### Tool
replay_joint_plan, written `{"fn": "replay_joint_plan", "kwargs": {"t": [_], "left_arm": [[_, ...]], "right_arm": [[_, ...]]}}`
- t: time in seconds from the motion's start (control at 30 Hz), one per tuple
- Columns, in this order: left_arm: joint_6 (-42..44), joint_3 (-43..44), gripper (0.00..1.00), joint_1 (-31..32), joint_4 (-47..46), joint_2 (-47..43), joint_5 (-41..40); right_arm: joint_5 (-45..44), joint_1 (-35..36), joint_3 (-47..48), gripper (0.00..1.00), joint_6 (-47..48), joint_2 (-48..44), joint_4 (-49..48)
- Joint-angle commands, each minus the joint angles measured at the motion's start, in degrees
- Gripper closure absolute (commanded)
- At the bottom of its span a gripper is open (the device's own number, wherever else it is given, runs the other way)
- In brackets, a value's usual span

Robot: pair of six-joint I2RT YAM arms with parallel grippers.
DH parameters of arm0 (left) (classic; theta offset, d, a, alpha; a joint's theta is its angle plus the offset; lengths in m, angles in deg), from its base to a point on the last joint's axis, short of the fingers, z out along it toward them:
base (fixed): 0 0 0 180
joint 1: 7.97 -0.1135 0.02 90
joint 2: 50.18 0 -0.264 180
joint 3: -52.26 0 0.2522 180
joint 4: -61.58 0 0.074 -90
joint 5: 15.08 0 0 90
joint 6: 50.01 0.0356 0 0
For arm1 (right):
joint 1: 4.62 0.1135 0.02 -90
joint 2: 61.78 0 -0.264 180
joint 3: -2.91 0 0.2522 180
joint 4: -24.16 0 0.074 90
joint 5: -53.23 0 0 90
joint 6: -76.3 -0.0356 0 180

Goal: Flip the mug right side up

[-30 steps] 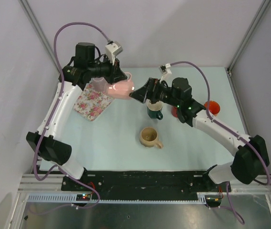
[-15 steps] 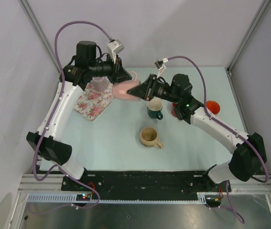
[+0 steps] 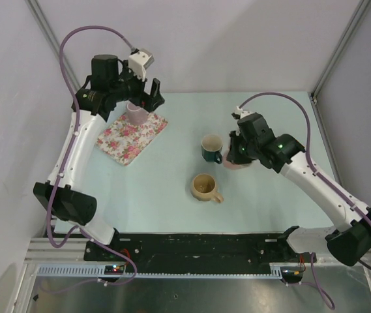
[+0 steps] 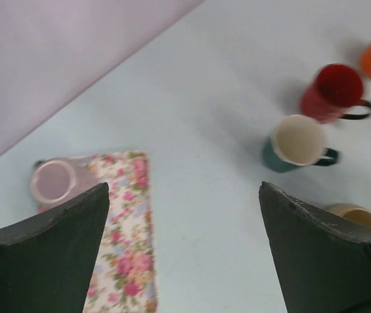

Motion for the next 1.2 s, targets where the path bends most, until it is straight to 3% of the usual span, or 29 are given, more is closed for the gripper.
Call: {"fn": "replay_joint_plan", "kwargs": {"t": [0.0, 0.1, 0.37, 0.77, 0.93, 1.17], "left_arm": [[6.99, -0.92, 0.00, -1.47, -1.42, 0.11, -13.54], [7.34, -0.63, 0.00, -2.88, -1.43, 2.44, -17.58], [4.16, 0.82, 0.00, -5.98, -1.38, 10.46, -27.31], [-4.67, 8.02, 0.00, -10.92, -1.42, 25.09, -32.05], [-9.26, 14.34, 0.00, -10.97, -1.46, 33.02, -32.90], [-14.26, 24.58, 0.00, -10.90, -1.55, 41.51, -30.38]], "right_arm": [[-13.03, -0.06, 6.09, 1.00, 2.29, -2.44, 22.29], [-13.40, -0.04, 2.94, 1.00, -0.73, -2.56, 26.80], [-5.79, -1.37, -12.54, 1.00, -2.56, -2.64, 13.19], [-3.49, -1.63, -16.86, 0.99, -2.01, 5.25, 4.80], [-3.54, -1.76, -16.81, 0.83, -2.24, 6.76, 4.76], [-3.59, -1.08, -14.70, 0.43, -2.35, 4.07, 6.96]]}}
